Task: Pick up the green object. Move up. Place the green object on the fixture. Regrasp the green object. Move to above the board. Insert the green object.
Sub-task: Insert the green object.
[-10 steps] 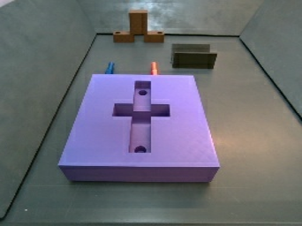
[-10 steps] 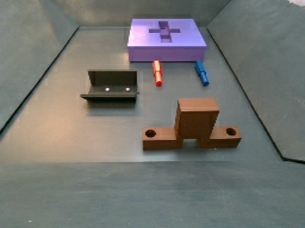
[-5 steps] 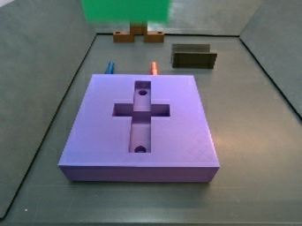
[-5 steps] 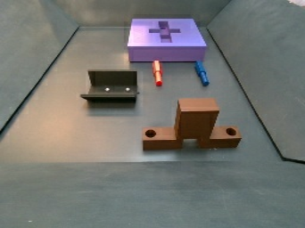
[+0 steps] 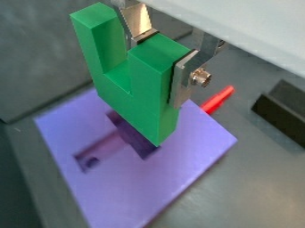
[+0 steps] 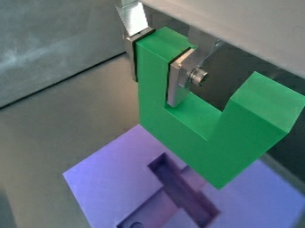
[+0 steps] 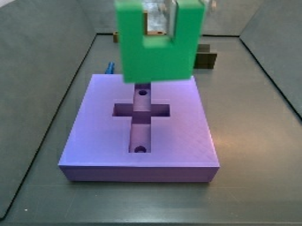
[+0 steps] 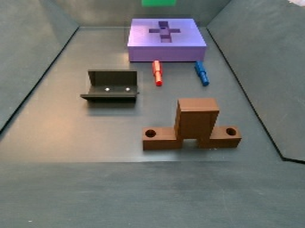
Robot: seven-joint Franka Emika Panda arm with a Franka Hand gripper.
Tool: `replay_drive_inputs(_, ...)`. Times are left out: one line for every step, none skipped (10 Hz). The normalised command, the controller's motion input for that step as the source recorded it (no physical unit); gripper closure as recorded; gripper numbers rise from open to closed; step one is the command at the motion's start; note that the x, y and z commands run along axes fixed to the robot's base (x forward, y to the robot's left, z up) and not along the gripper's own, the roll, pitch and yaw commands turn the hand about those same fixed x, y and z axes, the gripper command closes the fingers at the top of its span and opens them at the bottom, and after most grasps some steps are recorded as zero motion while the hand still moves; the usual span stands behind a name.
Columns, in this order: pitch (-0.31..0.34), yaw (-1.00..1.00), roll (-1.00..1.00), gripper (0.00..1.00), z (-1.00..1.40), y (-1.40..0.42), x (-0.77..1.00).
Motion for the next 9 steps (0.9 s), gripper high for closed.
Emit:
replay_drive_inputs(-0.070, -0.34, -0.06, 1.00, -0.87, 0.39, 0.45)
replay_drive_inputs(-0.074, -0.28, 0.00, 1.00, -0.91, 0.03, 0.29)
replay_drive_inputs(-0.111, -0.18, 0.00, 1.00, -0.64, -0.10, 0.00)
replay_drive_inputs(-0.064, -0.17, -0.01, 1.00, -0.44, -0.04, -0.05)
replay_drive_inputs(-0.101, 0.00, -0.01, 1.00, -0.30, 0.00, -0.35)
replay_drive_inputs(-0.033, -0.01, 0.06, 1.00, -0.23, 0.00, -0.29)
replay_drive_inputs(-0.124, 0.00, 0.00, 1.00, -0.17, 0.00, -0.49)
replay_drive_inputs(-0.267, 0.07, -0.07, 1.00, -0.09, -0.14, -0.40)
replay_drive_inputs(-0.254, 0.09, -0.06, 1.00, -0.02, -0.21, -0.29)
